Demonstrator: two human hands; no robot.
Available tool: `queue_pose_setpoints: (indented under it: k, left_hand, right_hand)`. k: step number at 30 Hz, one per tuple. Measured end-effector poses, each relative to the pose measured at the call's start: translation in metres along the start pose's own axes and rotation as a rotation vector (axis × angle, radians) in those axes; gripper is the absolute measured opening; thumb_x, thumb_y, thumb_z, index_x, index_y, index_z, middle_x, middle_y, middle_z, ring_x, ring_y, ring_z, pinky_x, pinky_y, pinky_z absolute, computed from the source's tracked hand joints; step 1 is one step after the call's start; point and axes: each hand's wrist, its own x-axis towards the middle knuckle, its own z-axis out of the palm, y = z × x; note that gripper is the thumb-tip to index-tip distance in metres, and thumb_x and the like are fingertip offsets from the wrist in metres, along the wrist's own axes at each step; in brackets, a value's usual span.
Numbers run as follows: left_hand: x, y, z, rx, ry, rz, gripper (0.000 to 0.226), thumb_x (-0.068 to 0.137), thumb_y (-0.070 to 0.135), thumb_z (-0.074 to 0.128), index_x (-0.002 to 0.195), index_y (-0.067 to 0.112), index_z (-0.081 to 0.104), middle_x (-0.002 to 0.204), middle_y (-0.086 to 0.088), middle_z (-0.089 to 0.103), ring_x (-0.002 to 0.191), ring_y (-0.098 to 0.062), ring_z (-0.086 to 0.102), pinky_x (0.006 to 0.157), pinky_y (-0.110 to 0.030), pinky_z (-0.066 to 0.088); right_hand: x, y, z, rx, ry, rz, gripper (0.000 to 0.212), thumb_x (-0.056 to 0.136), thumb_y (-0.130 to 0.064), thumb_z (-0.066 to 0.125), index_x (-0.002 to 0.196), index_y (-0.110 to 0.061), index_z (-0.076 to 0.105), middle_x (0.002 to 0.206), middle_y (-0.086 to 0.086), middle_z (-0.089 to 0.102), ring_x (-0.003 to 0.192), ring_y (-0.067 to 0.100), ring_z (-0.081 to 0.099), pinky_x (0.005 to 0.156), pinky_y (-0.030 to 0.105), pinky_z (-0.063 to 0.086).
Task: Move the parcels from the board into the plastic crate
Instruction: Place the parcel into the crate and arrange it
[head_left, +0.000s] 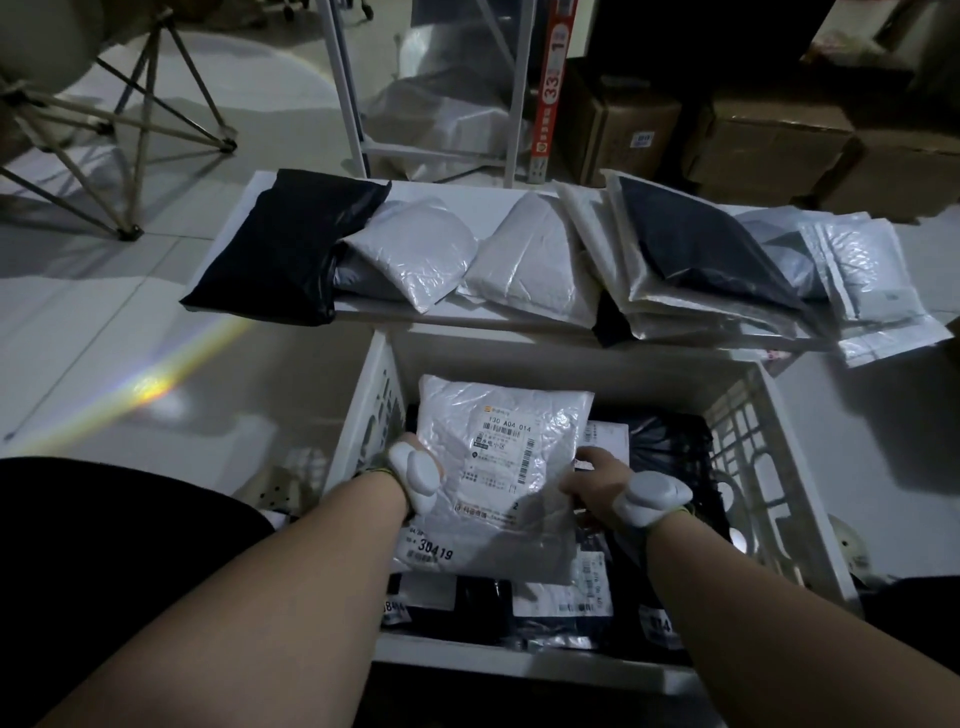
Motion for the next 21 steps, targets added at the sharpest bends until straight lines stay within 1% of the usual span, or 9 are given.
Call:
queue_pose_setpoints:
  k: [3, 5, 7, 11, 15, 17, 18, 19, 21]
  left_hand:
    - [0.001, 0.003, -0.004, -0.024, 0.015, -0.036, 0.043, 0.089, 0.015, 0.060, 0.128, -0.004, 0.052, 0.130, -0.021, 0.056, 0.120, -0.032, 0.054, 0.087, -0.030, 0.046]
    - [0.004, 0.008, -0.005, -0.024, 0.037, -0.046, 0.045, 0.088, 0.016, 0.061, 0.126, -0.006, 0.052, 0.128, -0.022, 0.057, 0.119, -0.033, 0.055, 0.092, -0.033, 0.046]
    - [0.007, 0.008, -0.004, -0.037, 0.051, -0.078, 0.047, 0.088, 0.017, 0.061, 0.126, -0.007, 0.050, 0.128, -0.023, 0.056, 0.119, -0.034, 0.055, 0.092, -0.033, 0.046]
    - [0.013, 0.006, -0.002, -0.041, 0.074, -0.117, 0.049, 0.086, 0.018, 0.063, 0.126, -0.007, 0.050, 0.127, -0.023, 0.056, 0.118, -0.035, 0.055, 0.093, -0.036, 0.045]
    - [0.015, 0.010, 0.000, 0.027, 0.097, -0.119, 0.047, 0.084, 0.021, 0.063, 0.122, -0.005, 0.052, 0.122, -0.021, 0.058, 0.112, -0.034, 0.058, 0.090, -0.036, 0.047]
    - [0.015, 0.012, -0.001, 0.040, 0.106, -0.115, 0.029, 0.084, 0.023, 0.062, 0.103, 0.001, 0.059, 0.109, -0.017, 0.062, 0.092, -0.029, 0.063, 0.077, -0.033, 0.049]
    - [0.016, 0.013, -0.002, 0.031, 0.125, -0.116, 0.019, 0.083, 0.024, 0.061, 0.090, 0.006, 0.058, 0.099, -0.013, 0.063, 0.079, -0.025, 0.061, 0.066, -0.029, 0.047]
    - [0.017, 0.014, -0.003, 0.028, 0.150, -0.117, 0.017, 0.082, 0.025, 0.060, 0.085, 0.009, 0.056, 0.094, -0.007, 0.062, 0.075, -0.022, 0.059, 0.061, -0.026, 0.044]
    - [0.016, 0.015, -0.004, 0.047, 0.171, -0.110, 0.028, 0.080, 0.027, 0.058, 0.100, 0.010, 0.052, 0.098, -0.003, 0.061, 0.086, -0.024, 0.061, 0.067, -0.026, 0.046]
  right_hand:
    - [0.006, -0.005, 0.003, 0.083, -0.041, 0.024, 0.061, 0.082, -0.003, 0.052, 0.137, -0.024, 0.037, 0.107, 0.018, 0.064, 0.097, 0.035, 0.065, 0.079, 0.042, 0.056]
    - [0.022, -0.003, 0.005, 0.043, -0.076, 0.028, 0.073, 0.075, -0.009, 0.056, 0.140, -0.032, 0.033, 0.119, 0.017, 0.062, 0.099, 0.035, 0.065, 0.084, 0.046, 0.056]
    - [0.037, 0.001, 0.009, -0.020, -0.098, 0.014, 0.075, 0.069, -0.013, 0.061, 0.136, -0.035, 0.035, 0.123, 0.014, 0.062, 0.100, 0.034, 0.065, 0.085, 0.049, 0.056]
    - [0.050, 0.002, 0.020, -0.041, -0.157, -0.004, 0.068, 0.075, -0.005, 0.062, 0.136, -0.024, 0.038, 0.124, 0.009, 0.061, 0.106, 0.035, 0.062, 0.083, 0.048, 0.055]
    - [0.052, -0.005, 0.024, -0.017, -0.178, 0.008, 0.071, 0.084, 0.006, 0.053, 0.146, -0.015, 0.026, 0.138, 0.021, 0.046, 0.119, 0.042, 0.053, 0.091, 0.048, 0.051]
    - [0.055, -0.004, 0.025, -0.037, -0.200, 0.011, 0.072, 0.087, 0.009, 0.049, 0.149, -0.013, 0.020, 0.142, 0.023, 0.040, 0.124, 0.042, 0.049, 0.093, 0.046, 0.050]
    - [0.057, -0.003, 0.026, -0.045, -0.220, 0.003, 0.073, 0.087, 0.010, 0.048, 0.150, -0.013, 0.017, 0.144, 0.022, 0.039, 0.125, 0.042, 0.048, 0.092, 0.045, 0.049]
    - [0.058, -0.002, 0.027, -0.051, -0.236, -0.001, 0.074, 0.087, 0.010, 0.047, 0.150, -0.014, 0.016, 0.144, 0.022, 0.039, 0.125, 0.041, 0.048, 0.092, 0.044, 0.049]
    - [0.060, -0.001, 0.029, -0.084, -0.259, -0.007, 0.075, 0.087, 0.009, 0.049, 0.150, -0.015, 0.015, 0.143, 0.022, 0.040, 0.124, 0.040, 0.050, 0.094, 0.044, 0.049]
